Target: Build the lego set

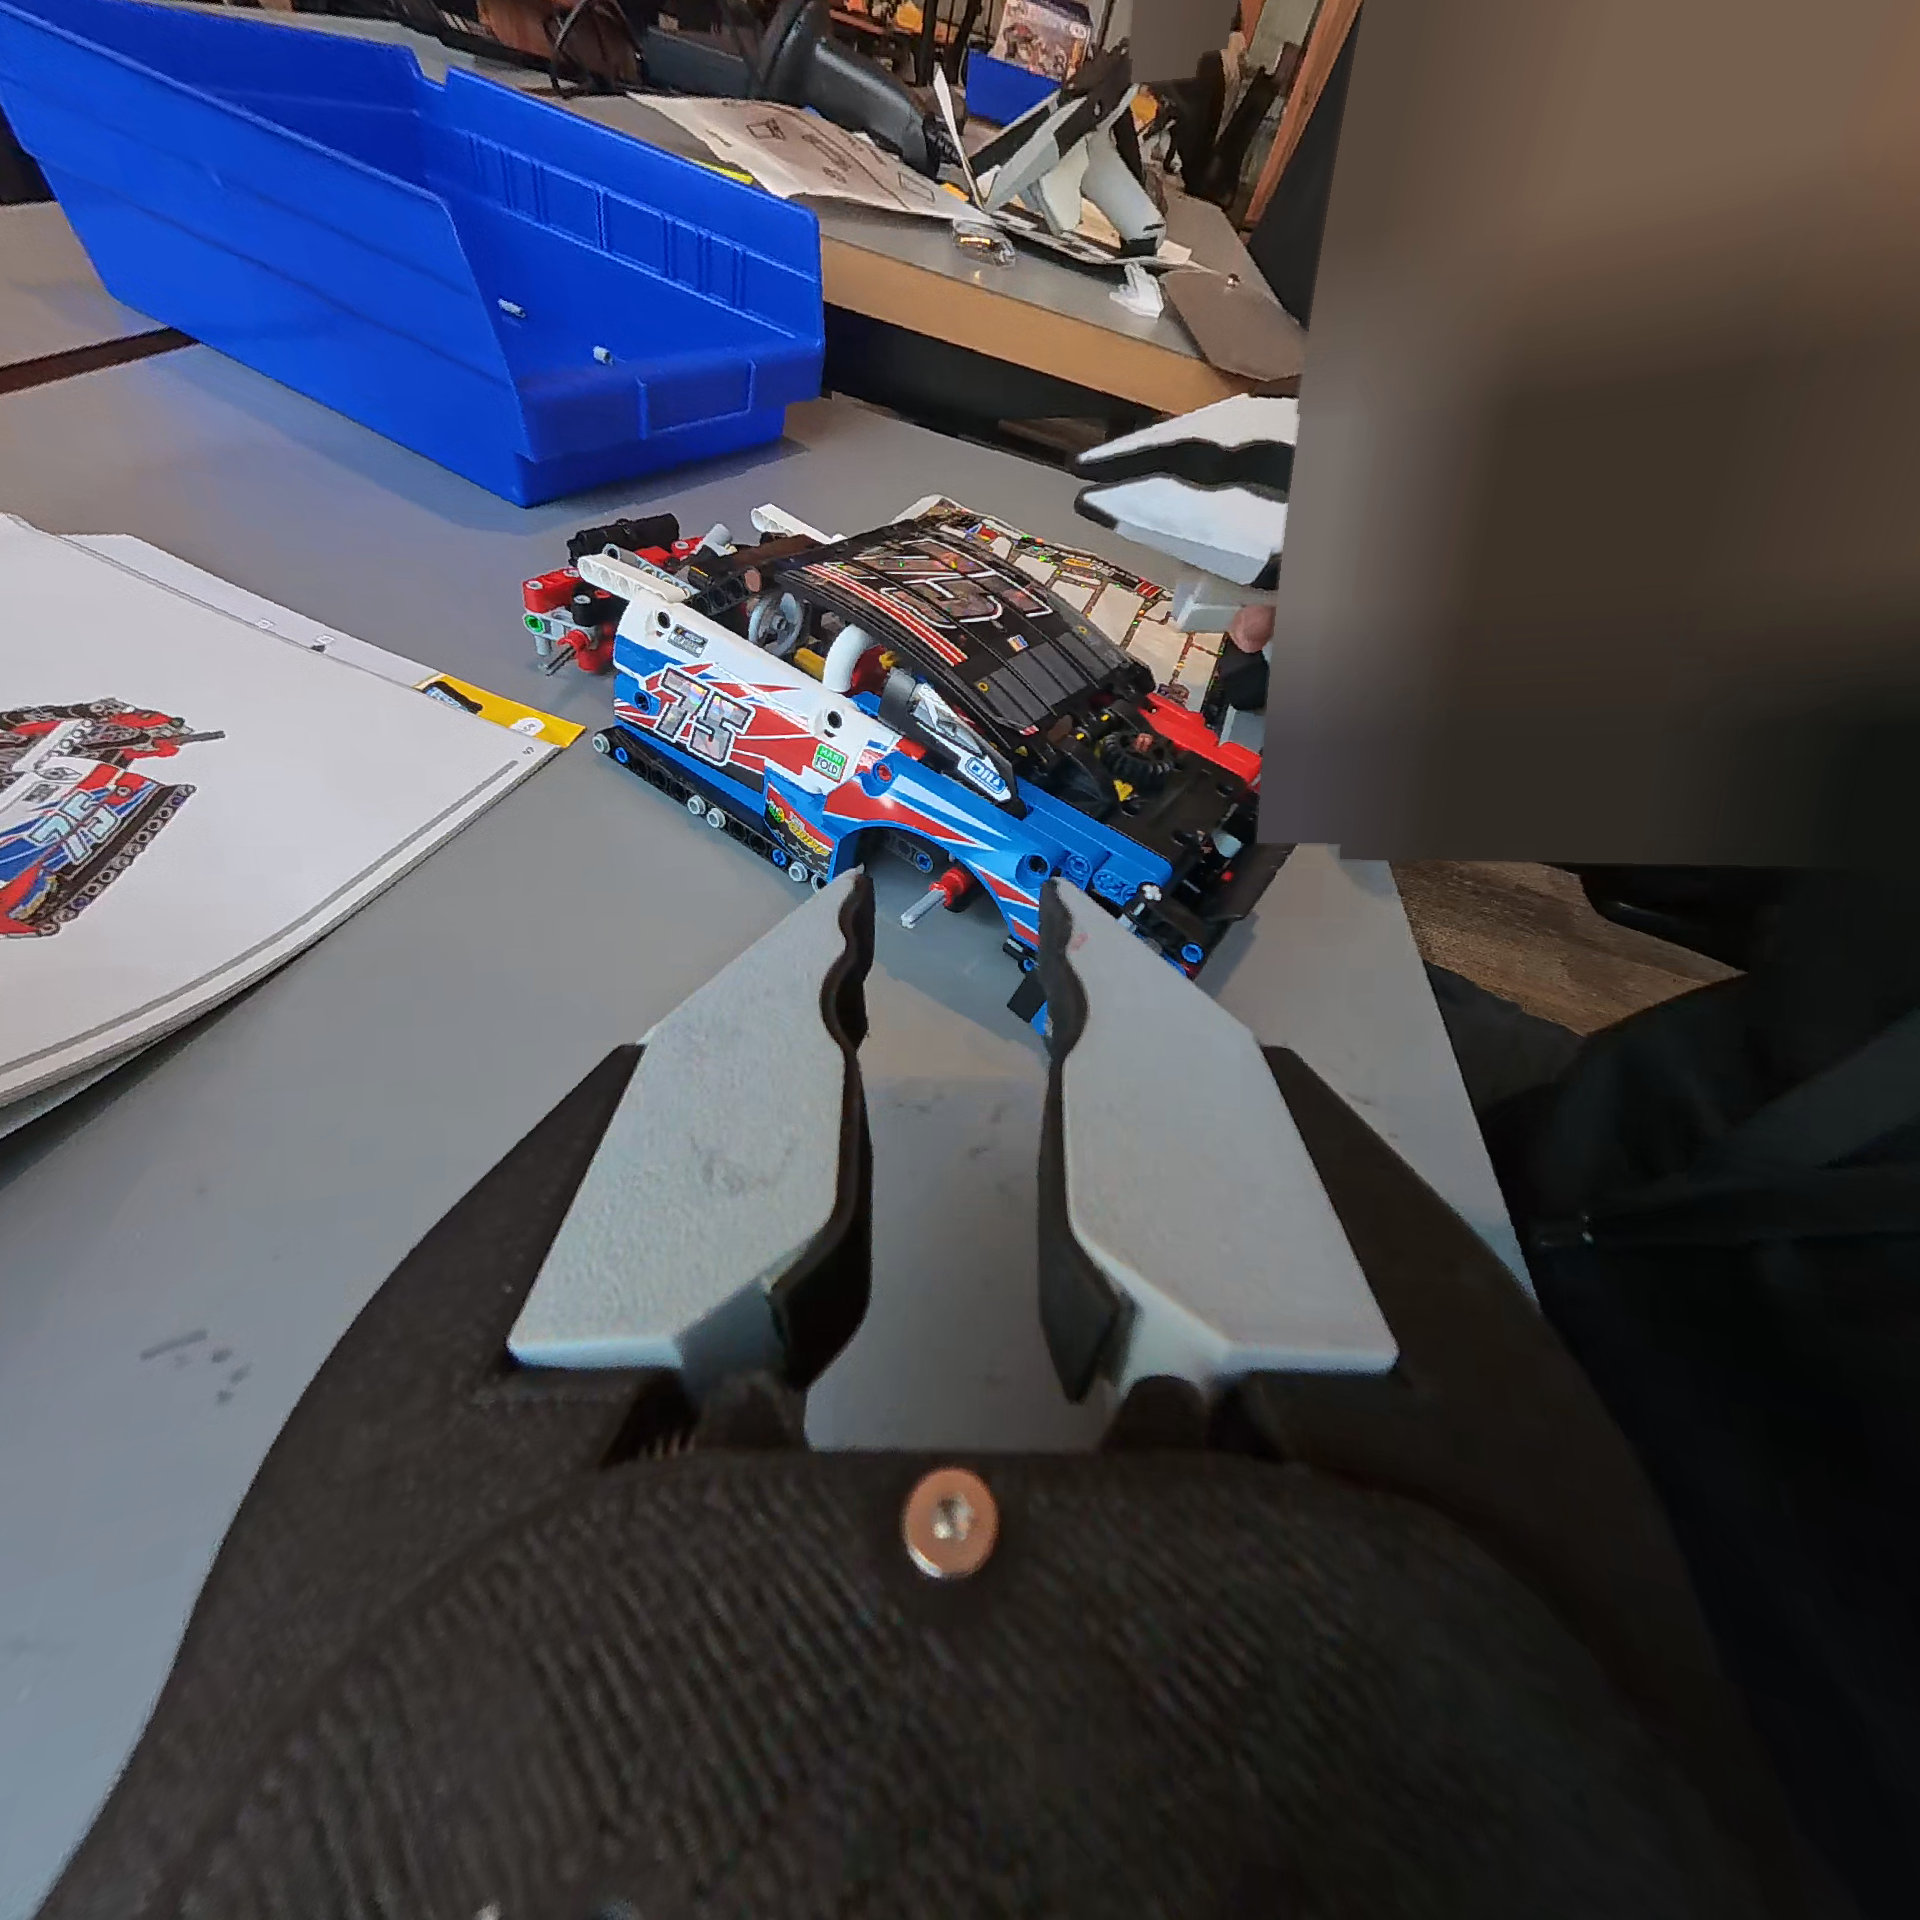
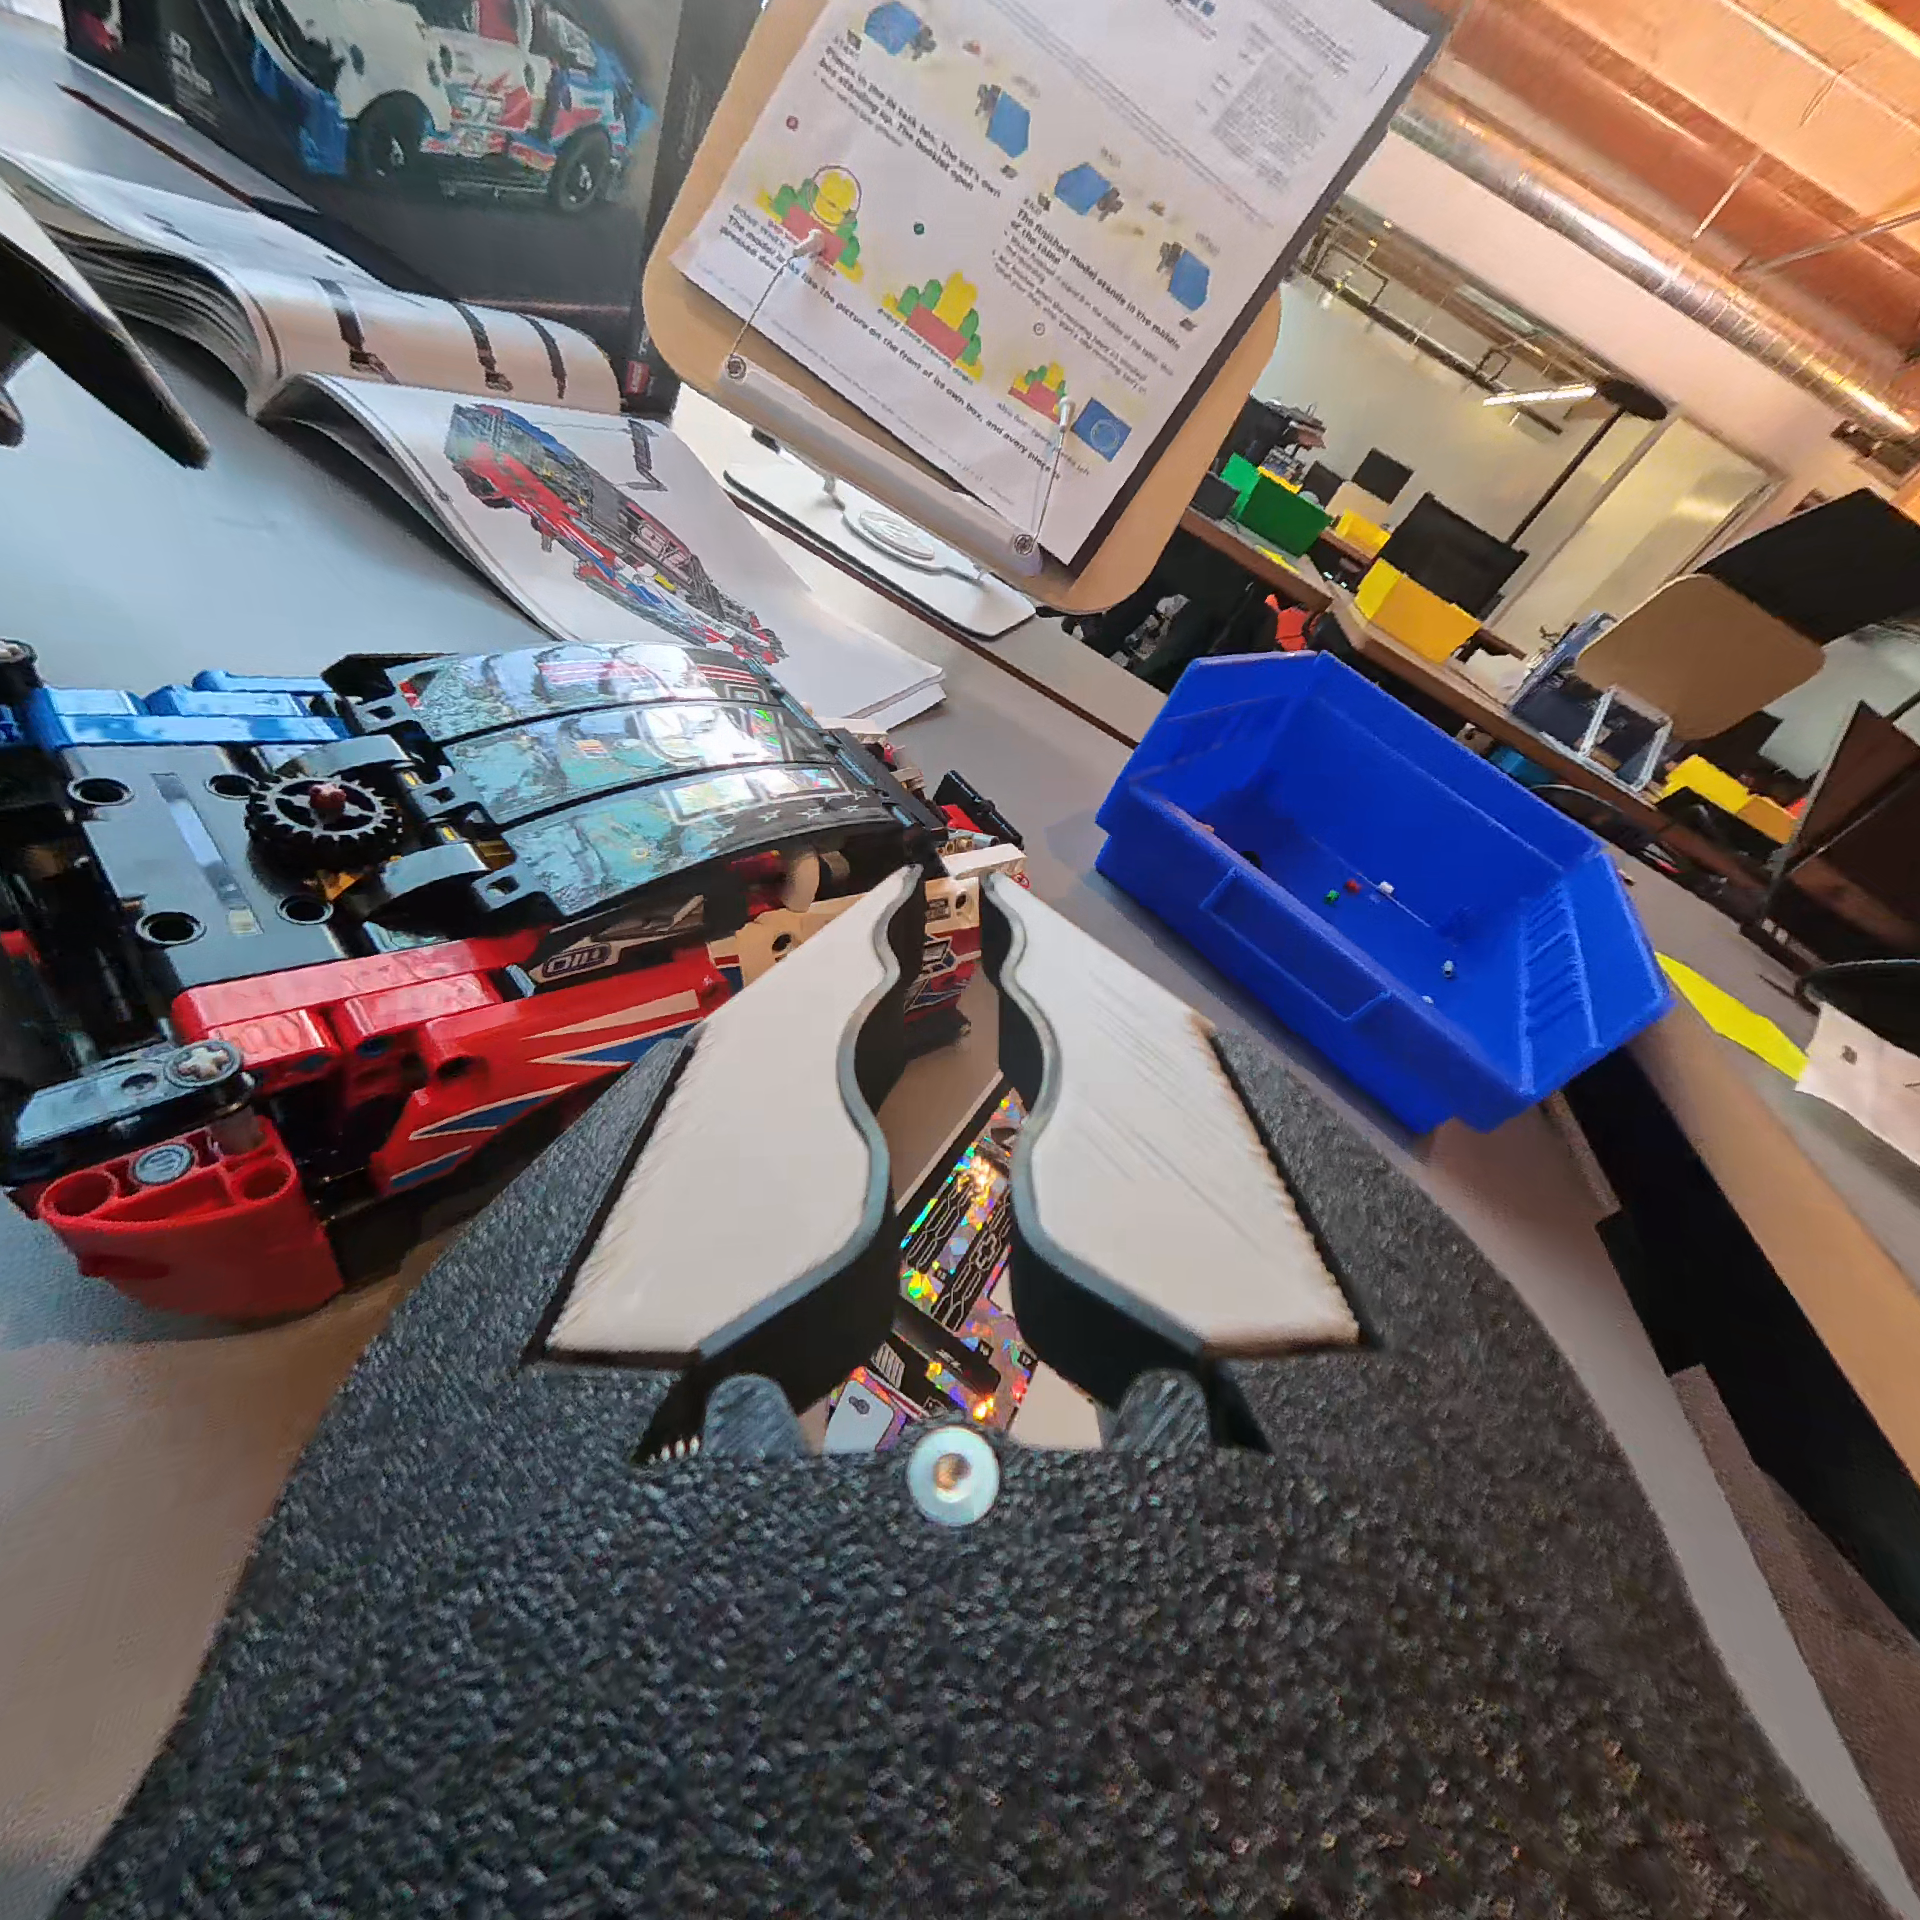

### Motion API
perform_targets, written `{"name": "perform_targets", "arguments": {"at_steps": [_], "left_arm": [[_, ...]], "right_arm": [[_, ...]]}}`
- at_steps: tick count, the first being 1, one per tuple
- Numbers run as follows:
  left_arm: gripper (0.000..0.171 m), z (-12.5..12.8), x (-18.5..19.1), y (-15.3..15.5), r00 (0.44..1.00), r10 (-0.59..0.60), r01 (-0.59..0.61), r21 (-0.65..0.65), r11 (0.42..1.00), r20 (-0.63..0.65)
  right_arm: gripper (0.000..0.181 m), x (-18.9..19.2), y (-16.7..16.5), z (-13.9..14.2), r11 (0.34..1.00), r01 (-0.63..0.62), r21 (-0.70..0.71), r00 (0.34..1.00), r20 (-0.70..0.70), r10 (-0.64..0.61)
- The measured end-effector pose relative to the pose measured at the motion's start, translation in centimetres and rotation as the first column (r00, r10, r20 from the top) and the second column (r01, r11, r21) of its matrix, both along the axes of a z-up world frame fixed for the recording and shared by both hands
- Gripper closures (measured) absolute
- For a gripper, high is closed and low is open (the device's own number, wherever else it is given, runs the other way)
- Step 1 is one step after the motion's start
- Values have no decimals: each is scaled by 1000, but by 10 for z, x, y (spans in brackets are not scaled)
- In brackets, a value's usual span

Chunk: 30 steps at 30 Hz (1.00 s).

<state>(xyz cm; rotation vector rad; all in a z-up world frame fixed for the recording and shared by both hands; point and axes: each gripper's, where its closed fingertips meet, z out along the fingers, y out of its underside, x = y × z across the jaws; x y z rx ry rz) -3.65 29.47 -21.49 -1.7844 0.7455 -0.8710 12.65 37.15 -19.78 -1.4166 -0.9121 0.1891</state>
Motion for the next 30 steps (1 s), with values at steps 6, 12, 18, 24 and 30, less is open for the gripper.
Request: {"name": "perform_targets", "arguments": {"at_steps": [6,12,18,24,30], "left_arm": [[145,0,0,1,1000,-1,1,-12,1000,11],[145,4,-2,1,999,-1,1,-9,1000,43],[145,5,-5,3,997,4,-1,-33,999,74],[145,6,-9,6,995,23,-18,-50,999,98],[144,7,-12,10,994,54,-51,-37,998,99]], "right_arm": [[176,3,4,1,1000,17,-11,1000,-18,-17],[174,2,5,0,1000,27,1,1000,-5,-27],[174,2,5,0,999,32,9,999,-1,-32],[172,1,3,2,999,24,23,1000,-6,-24],[169,1,2,4,999,23,45,1000,-8,-23]]}}
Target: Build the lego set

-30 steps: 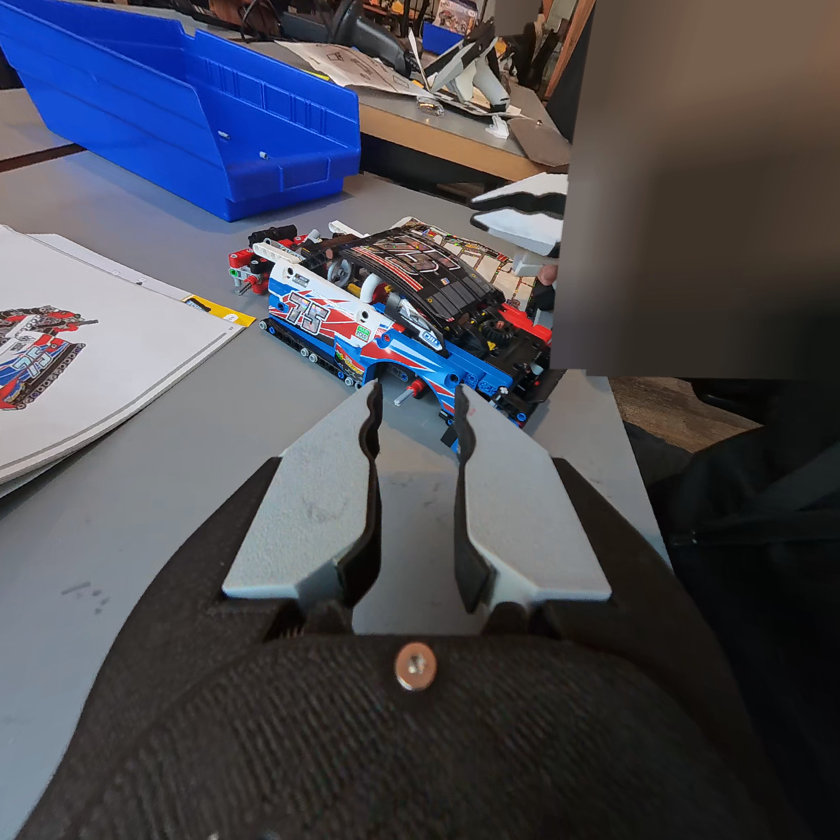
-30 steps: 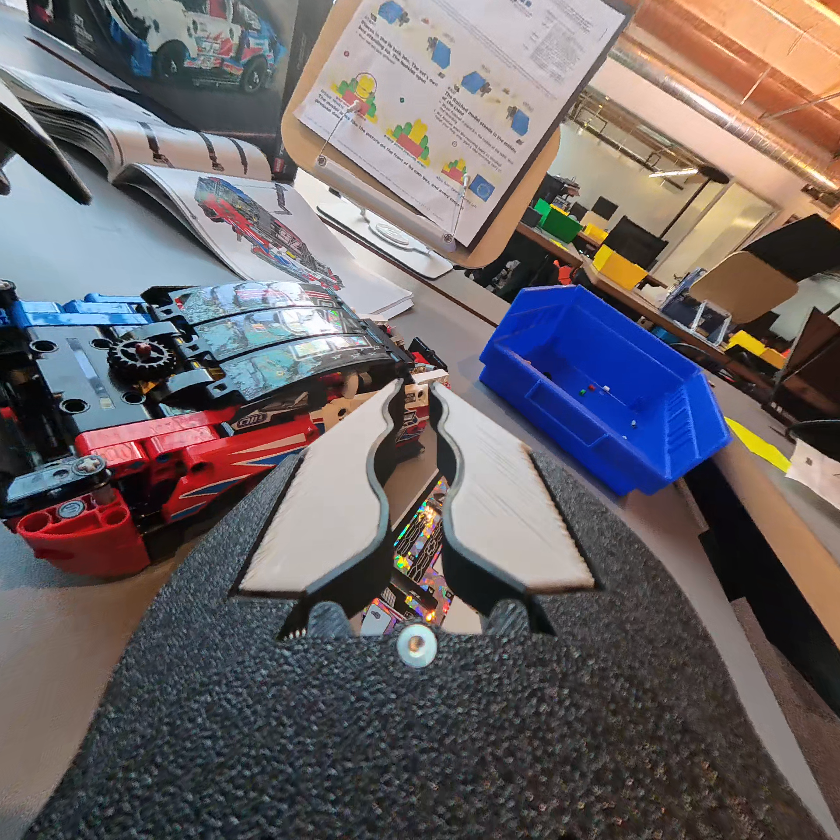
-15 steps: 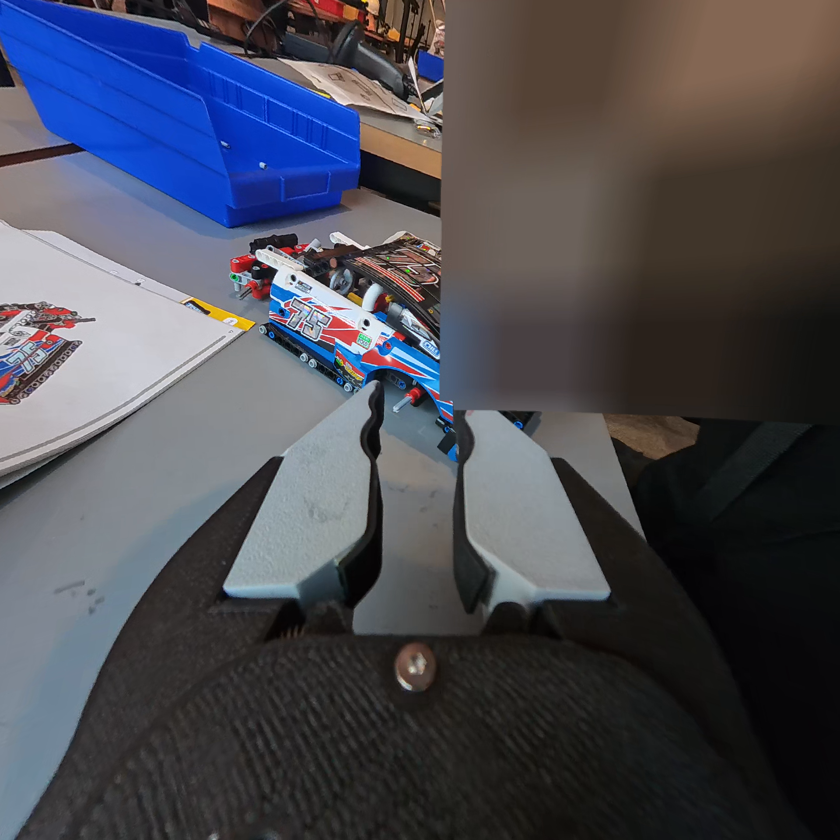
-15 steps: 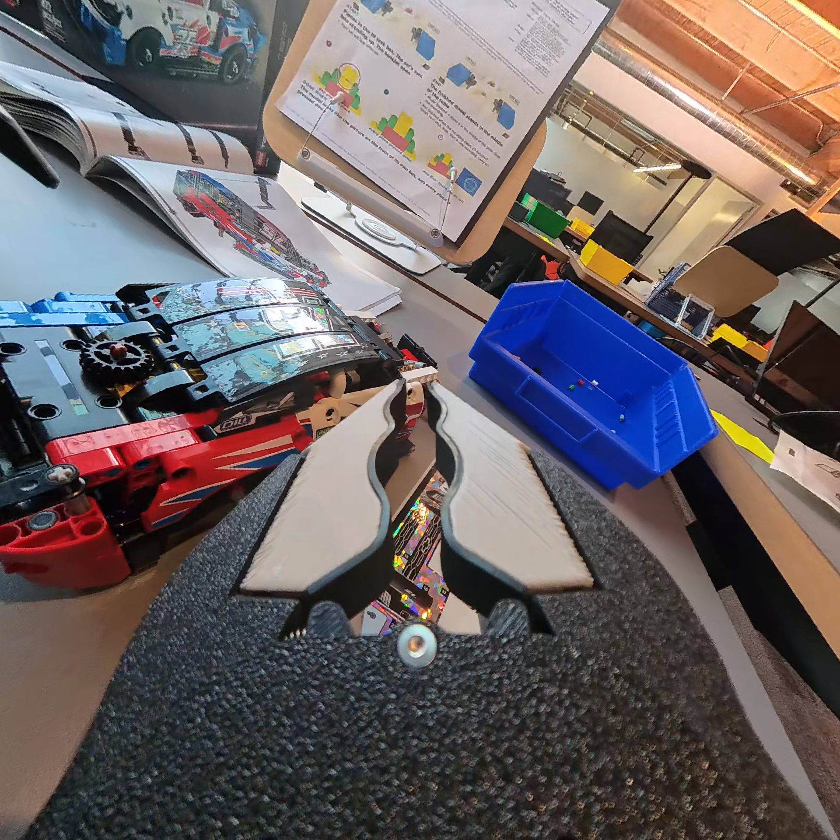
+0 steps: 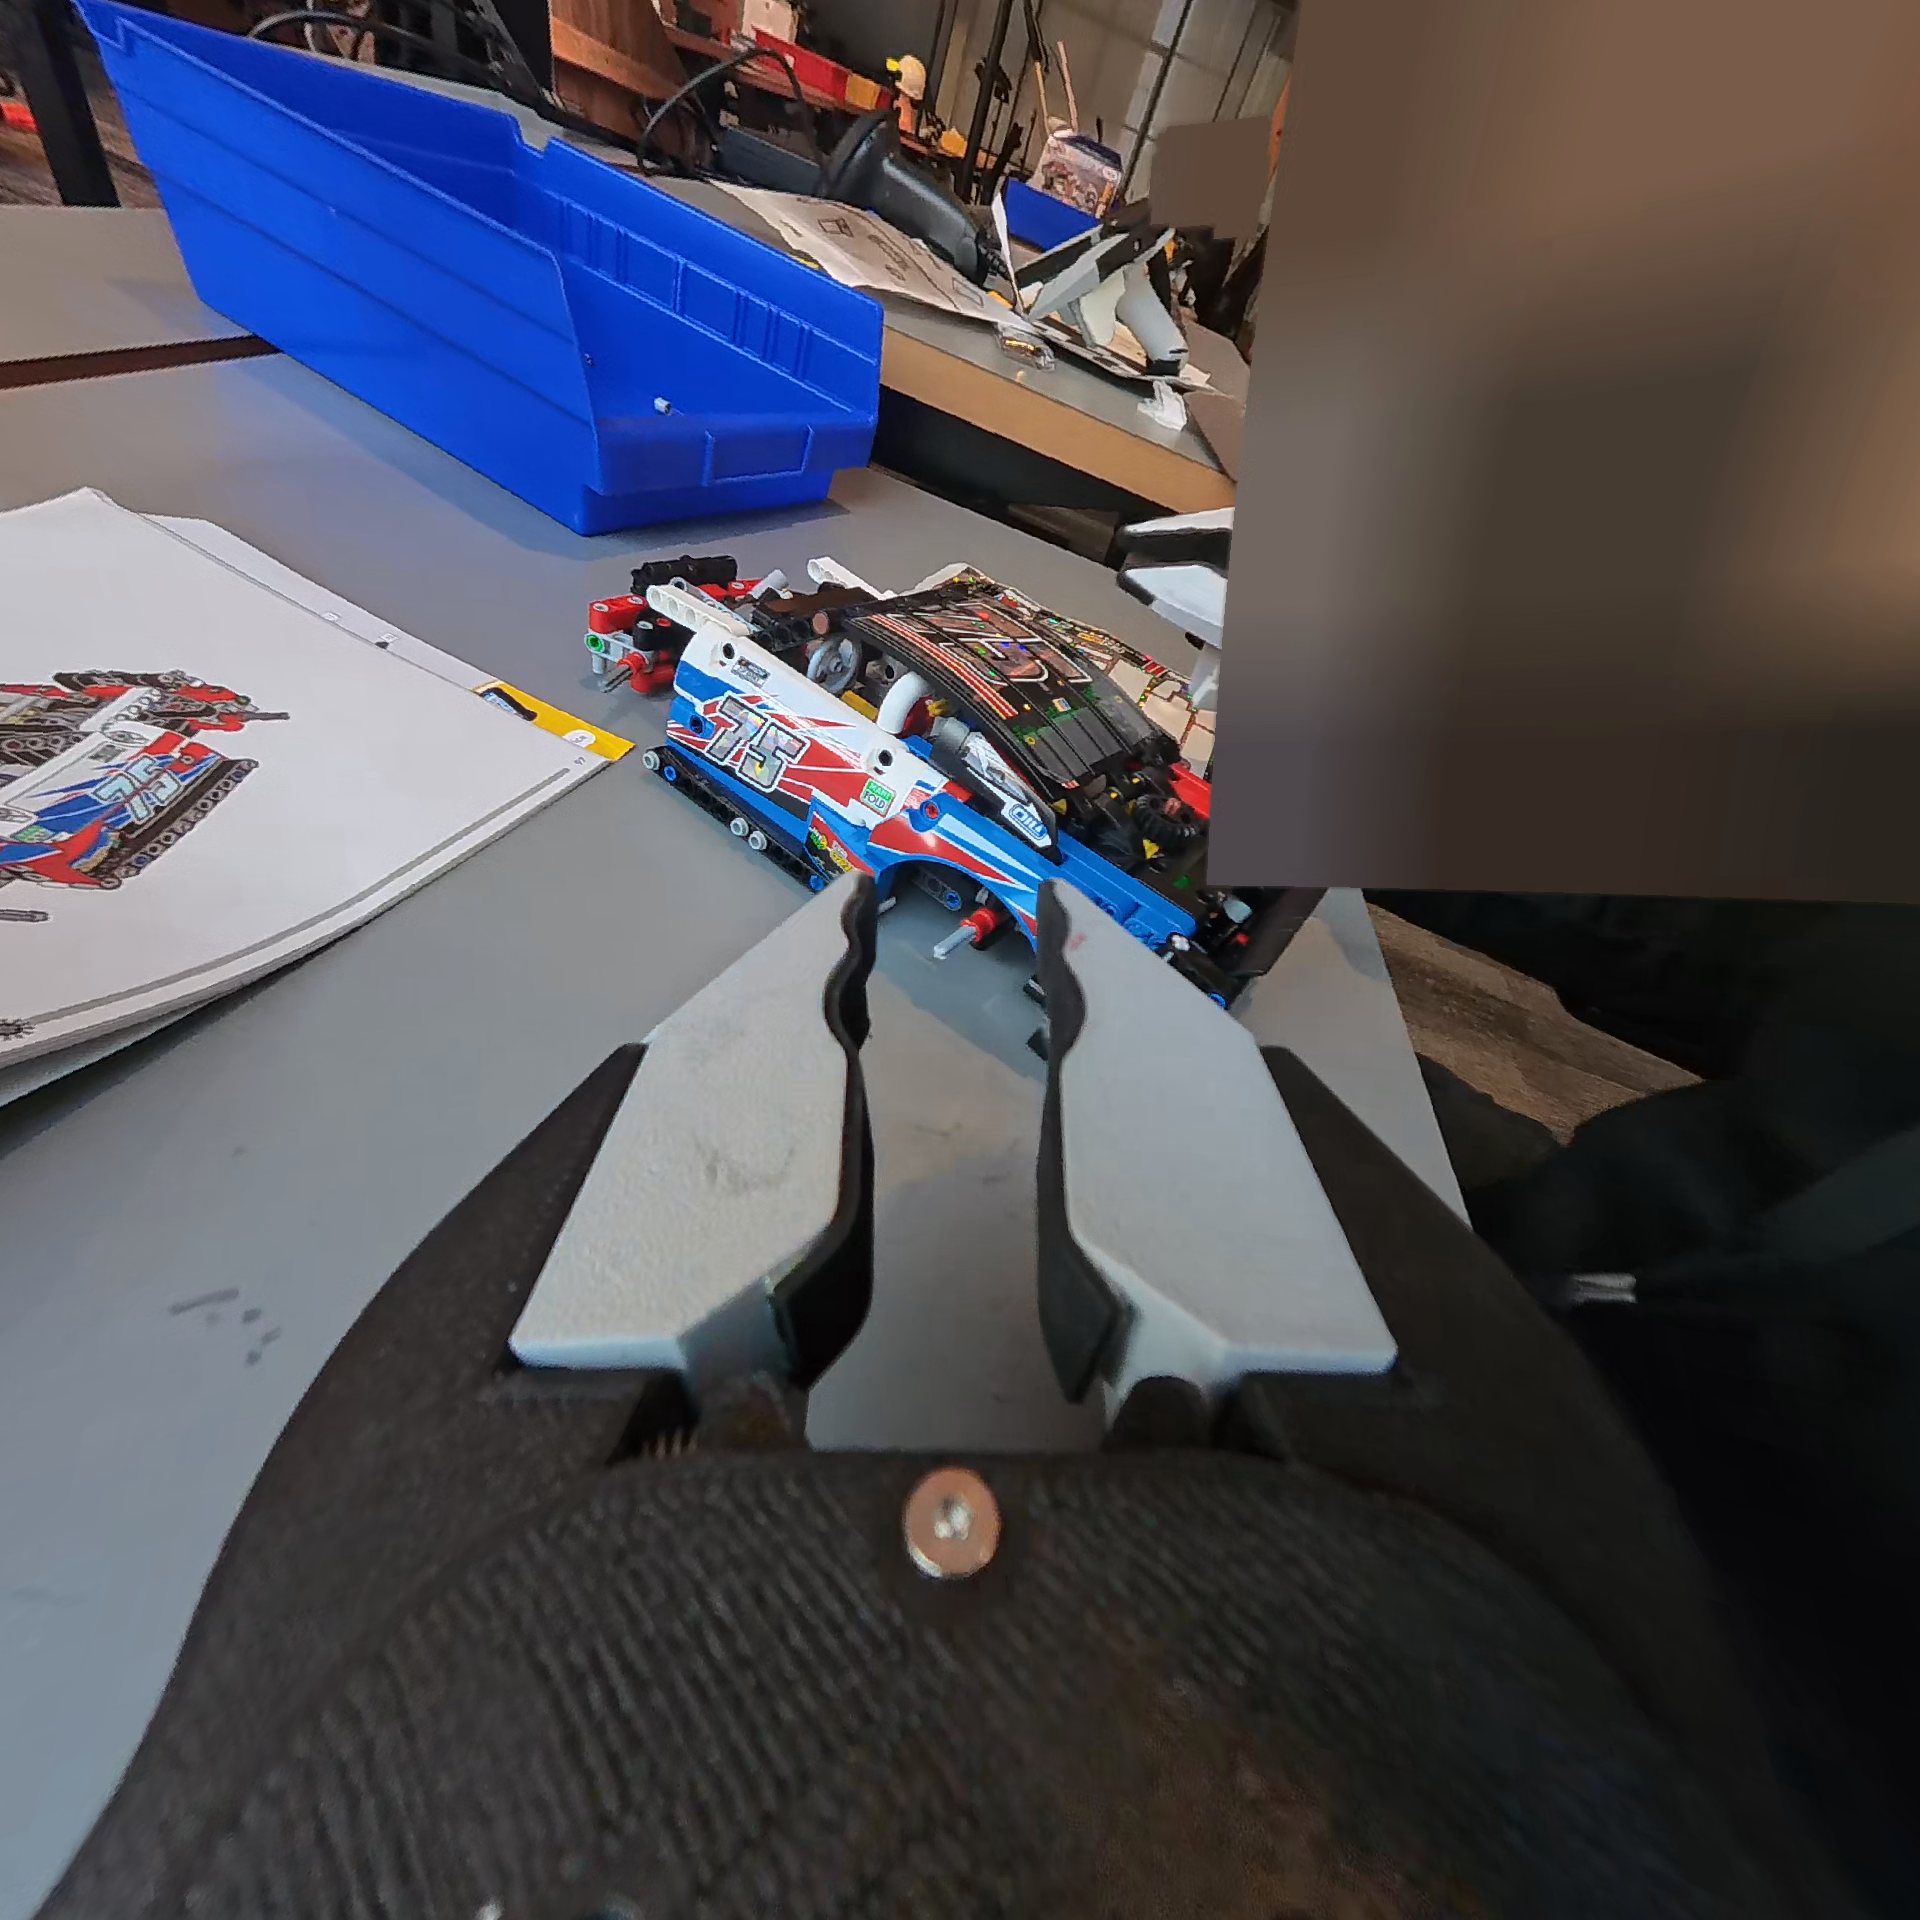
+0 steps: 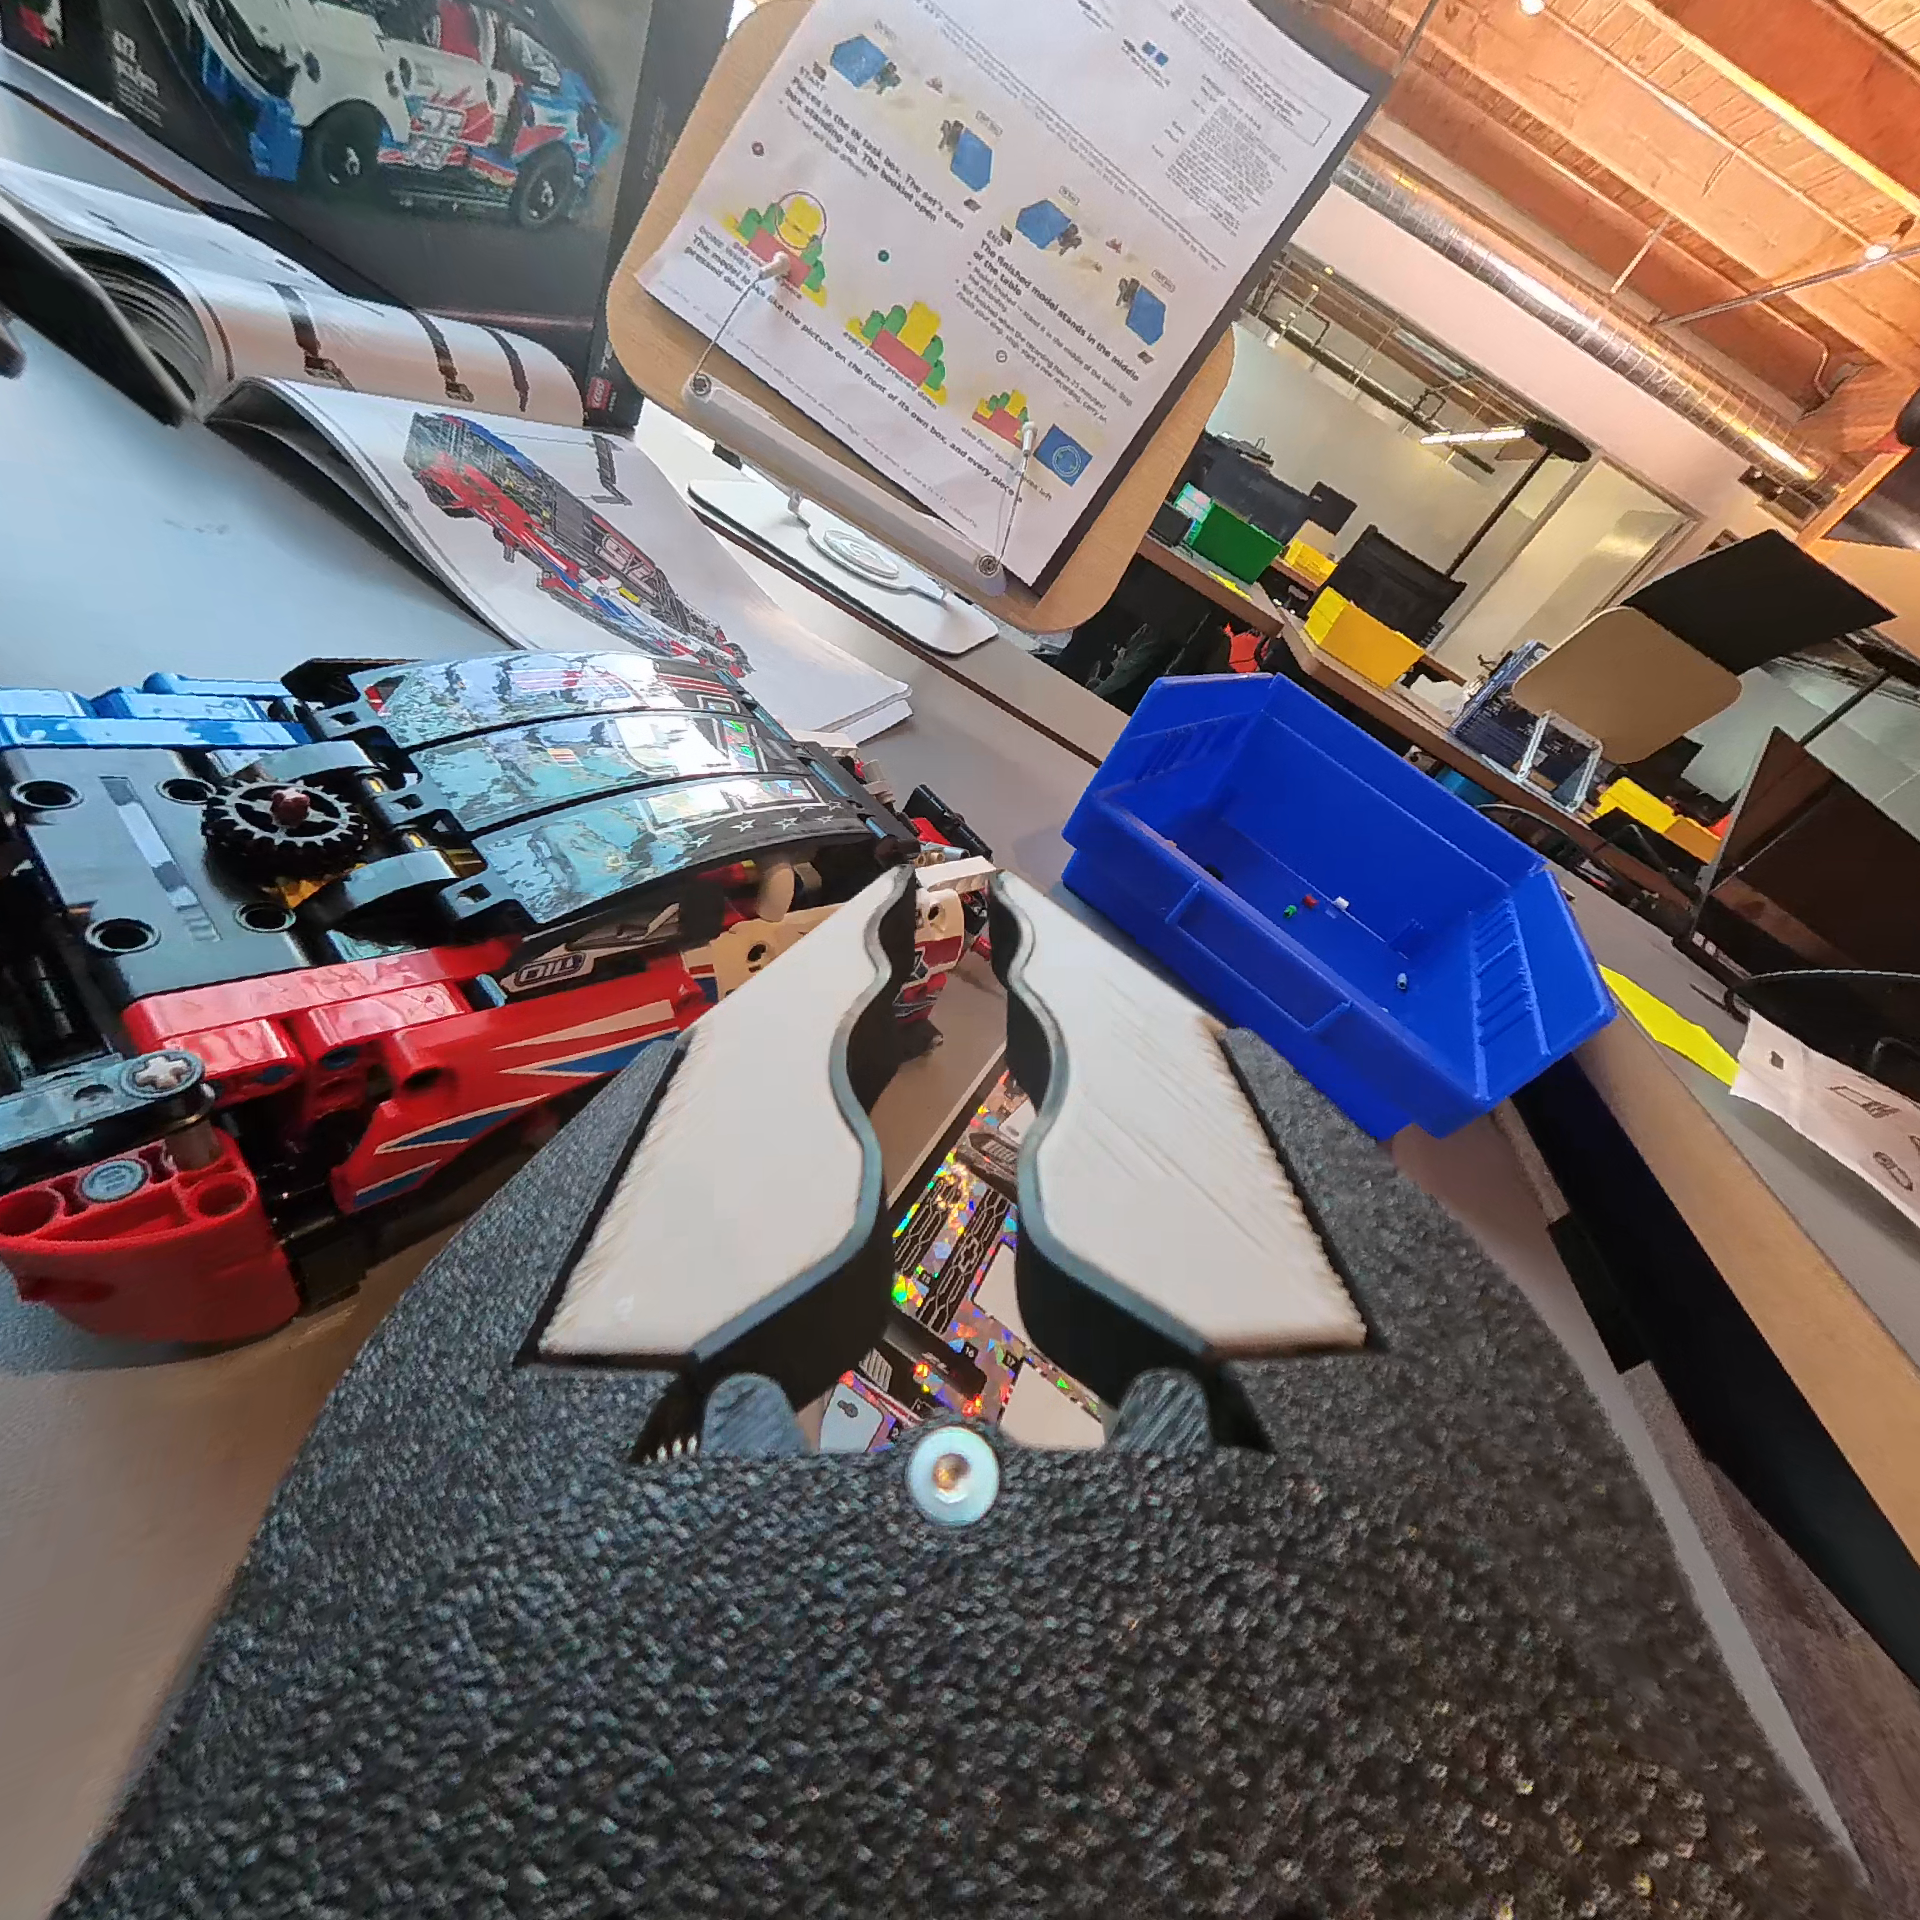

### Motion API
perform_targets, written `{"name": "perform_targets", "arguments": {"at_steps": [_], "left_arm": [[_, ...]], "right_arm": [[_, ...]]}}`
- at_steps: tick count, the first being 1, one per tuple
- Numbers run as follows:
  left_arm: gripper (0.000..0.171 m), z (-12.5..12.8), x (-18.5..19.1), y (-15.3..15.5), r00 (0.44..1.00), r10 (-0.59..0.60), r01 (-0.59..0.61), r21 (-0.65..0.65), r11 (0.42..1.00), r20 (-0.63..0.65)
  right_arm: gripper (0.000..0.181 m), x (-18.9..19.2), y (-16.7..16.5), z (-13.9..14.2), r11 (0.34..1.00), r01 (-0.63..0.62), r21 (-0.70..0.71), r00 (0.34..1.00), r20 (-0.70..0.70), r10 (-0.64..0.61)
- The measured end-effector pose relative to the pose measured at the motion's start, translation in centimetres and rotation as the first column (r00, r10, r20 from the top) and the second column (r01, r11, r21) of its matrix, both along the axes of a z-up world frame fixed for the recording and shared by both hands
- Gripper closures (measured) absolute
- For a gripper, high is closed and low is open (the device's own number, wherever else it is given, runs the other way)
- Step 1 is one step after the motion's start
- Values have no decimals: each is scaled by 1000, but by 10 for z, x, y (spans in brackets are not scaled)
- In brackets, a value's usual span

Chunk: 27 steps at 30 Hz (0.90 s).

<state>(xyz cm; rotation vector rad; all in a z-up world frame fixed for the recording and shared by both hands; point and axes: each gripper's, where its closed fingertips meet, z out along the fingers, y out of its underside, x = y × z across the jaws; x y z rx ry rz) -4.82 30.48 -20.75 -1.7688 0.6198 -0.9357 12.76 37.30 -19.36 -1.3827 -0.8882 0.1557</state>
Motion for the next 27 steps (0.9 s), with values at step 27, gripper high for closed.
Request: {"name": "perform_targets", "arguments": {"at_steps": [27], "left_arm": [[145,0,-4,4,999,8,-5,52,999,-53]], "right_arm": [[177,9,-6,17,998,-61,-14,985,-162,58]]}}
